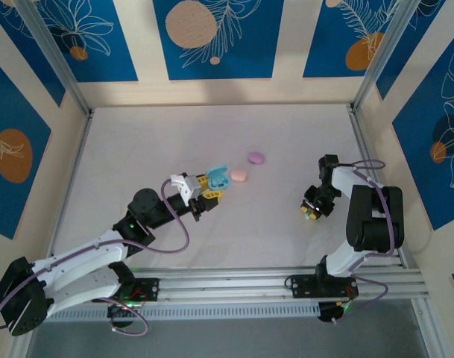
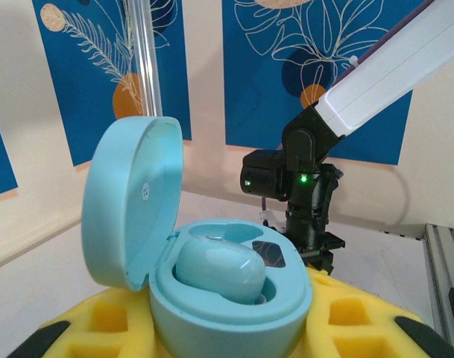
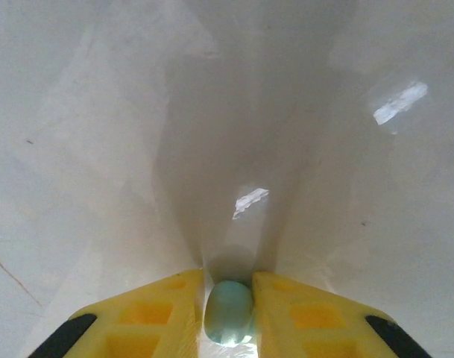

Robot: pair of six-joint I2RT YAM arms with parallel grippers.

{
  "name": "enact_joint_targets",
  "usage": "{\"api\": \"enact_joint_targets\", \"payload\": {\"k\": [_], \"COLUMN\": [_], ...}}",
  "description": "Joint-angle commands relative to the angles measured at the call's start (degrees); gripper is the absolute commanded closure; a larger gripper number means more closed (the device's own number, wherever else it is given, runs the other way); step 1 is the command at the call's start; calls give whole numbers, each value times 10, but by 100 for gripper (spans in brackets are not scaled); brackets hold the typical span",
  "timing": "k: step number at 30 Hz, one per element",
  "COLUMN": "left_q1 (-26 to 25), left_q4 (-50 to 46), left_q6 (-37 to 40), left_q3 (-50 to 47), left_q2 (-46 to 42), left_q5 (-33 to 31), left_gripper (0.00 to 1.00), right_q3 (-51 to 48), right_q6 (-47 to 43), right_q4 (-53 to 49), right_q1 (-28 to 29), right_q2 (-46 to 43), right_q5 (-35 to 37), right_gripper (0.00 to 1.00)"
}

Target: Insert wireless bluetooth earbuds into charging case

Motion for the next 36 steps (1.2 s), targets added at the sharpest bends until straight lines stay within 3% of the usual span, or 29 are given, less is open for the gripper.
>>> {"api": "enact_joint_targets", "payload": {"k": [1,7,18,27,36], "left_q1": [-6,-6,-6,-6,-6], "left_q4": [19,19,22,35,33], "left_q6": [0,1,3,-4,-14], "left_q3": [3,6,18,32,48], "left_q2": [-2,1,28,53,65], "left_q5": [-3,-5,-2,13,29], "left_gripper": [68,68,68,68,68], "right_q3": [3,2,118,232,244], "right_q6": [-8,-2,-14,-87,-114], "right_q4": [0,7,56,54,50], "right_q1": [3,14,113,245,292], "right_q2": [11,-51,-241,-245,-233], "right_q5": [4,-50,-305,-424,-470], "right_gripper": [78,81,82,82,81]}}
